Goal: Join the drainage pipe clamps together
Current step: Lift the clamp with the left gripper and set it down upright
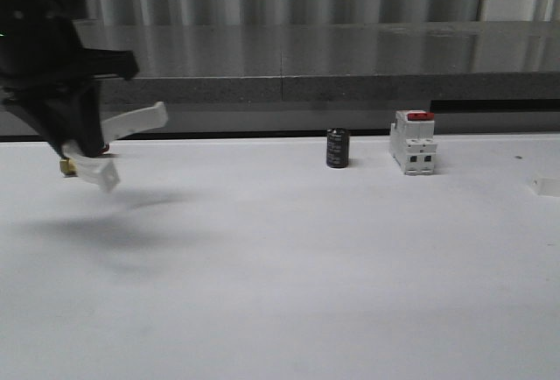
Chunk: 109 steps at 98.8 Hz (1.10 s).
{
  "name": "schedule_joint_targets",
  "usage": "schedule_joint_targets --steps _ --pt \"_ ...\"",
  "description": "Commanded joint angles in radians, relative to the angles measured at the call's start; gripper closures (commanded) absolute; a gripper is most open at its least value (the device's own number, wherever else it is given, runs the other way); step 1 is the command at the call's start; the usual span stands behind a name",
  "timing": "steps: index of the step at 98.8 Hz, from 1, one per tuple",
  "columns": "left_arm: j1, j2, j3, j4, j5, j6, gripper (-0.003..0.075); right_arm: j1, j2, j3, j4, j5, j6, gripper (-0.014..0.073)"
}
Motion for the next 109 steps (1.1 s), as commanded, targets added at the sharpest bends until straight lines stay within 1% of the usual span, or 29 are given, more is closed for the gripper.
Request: schedule_joint_targets --steps 1,18,30,37,81,109 --pt "-0.066 -0.025 -0.021 0.002 -0.057 -0.058 0.0741 -0.008 -0.018 -0.019 0.003 -0.085 -0.005 0.0661" --pt "-0.146 0.039 -0.021 0.020 -0.096 -0.117 0.0741 -0.008 -0.018 -0.019 0.003 -0.085 -0.005 0.0661" --pt "-0.178 0.071 -0.021 0.130 -0.146 -0.262 0.0741 -0.008 -0.018 -0.019 0.003 -0.085 -0.005 0.0661" --pt "-0.185 0.080 -0.021 0.162 -0.161 -0.310 0.0741 -0.008 -0.018 -0.019 0.003 -0.085 -0.005 0.0661" --pt "-0.185 0.110 -0.021 0.139 -0.167 -0.311 0.0741 -0.008 -0.018 -0.019 0.003 -0.085 -0.005 0.0661" --pt "-0.185 0.110 -0.021 0.137 -0.193 -0.311 0.0740 -0.008 -0.018 -0.019 0.003 -0.085 -0.005 0.0661"
